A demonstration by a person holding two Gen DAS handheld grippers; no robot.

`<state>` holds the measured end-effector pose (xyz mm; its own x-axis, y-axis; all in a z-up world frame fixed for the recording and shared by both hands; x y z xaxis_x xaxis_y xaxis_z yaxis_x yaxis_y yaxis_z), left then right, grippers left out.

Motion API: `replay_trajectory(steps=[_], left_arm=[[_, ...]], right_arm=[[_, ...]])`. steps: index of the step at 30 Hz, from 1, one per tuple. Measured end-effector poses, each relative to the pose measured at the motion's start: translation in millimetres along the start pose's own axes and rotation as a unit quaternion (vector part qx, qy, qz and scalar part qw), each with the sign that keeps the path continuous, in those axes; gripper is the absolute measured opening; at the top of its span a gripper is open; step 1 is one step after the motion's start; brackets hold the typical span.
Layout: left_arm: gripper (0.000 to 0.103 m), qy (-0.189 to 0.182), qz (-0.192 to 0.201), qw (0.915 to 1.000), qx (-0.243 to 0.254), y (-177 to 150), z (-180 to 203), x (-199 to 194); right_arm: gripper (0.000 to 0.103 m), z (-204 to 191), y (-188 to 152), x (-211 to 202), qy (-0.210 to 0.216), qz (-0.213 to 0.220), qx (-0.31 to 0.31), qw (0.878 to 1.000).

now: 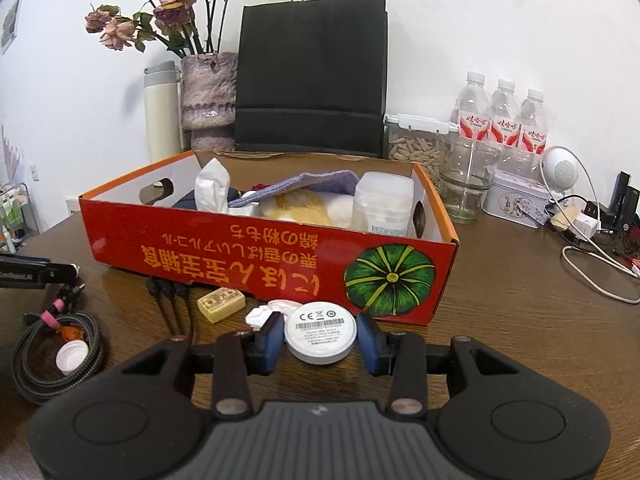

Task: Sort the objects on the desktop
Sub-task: 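Grasp the round white disc with right gripper while left gripper grasps the small white piece, then carry the white disc and white piece with both grippers over the box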

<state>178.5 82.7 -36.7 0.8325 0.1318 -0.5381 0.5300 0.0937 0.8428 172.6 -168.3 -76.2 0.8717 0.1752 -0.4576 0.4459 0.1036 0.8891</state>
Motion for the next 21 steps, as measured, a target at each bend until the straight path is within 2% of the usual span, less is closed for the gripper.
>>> replay_trajectory(steps=[5, 13, 21], left_arm=[[0.029, -0.009, -0.005, 0.9999, 0.003, -0.6, 3.6, 2.0], [0.029, -0.011, 0.002, 0.9999, 0.001, 0.0, 5.0, 1.2], [0.029, -0.004, 0.044, 0.9990, -0.002, 5.1, 7.1, -17.7]], right_arm=[[0.038, -1.6, 0.7, -1.6, 0.001, 0.002, -0.002, 1.000], [0.038, -8.6, 1.6, -5.5, 0.006, 0.009, -0.006, 1.000], [0.038, -16.4, 3.9, -14.0, 0.010, 0.021, -0.005, 1.000]])
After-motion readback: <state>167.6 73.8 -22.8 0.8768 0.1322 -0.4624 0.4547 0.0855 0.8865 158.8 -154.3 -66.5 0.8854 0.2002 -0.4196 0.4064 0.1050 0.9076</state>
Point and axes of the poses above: each gripper's, at about its wrist camera, not at the fingertips, and x roughly the way its jaws point, z to its right, y to its top, the point moved 2 cm from there along x, roughly the way its jaws point, and after that the axes turned 4 degrees about z, right-handed, at the moved point
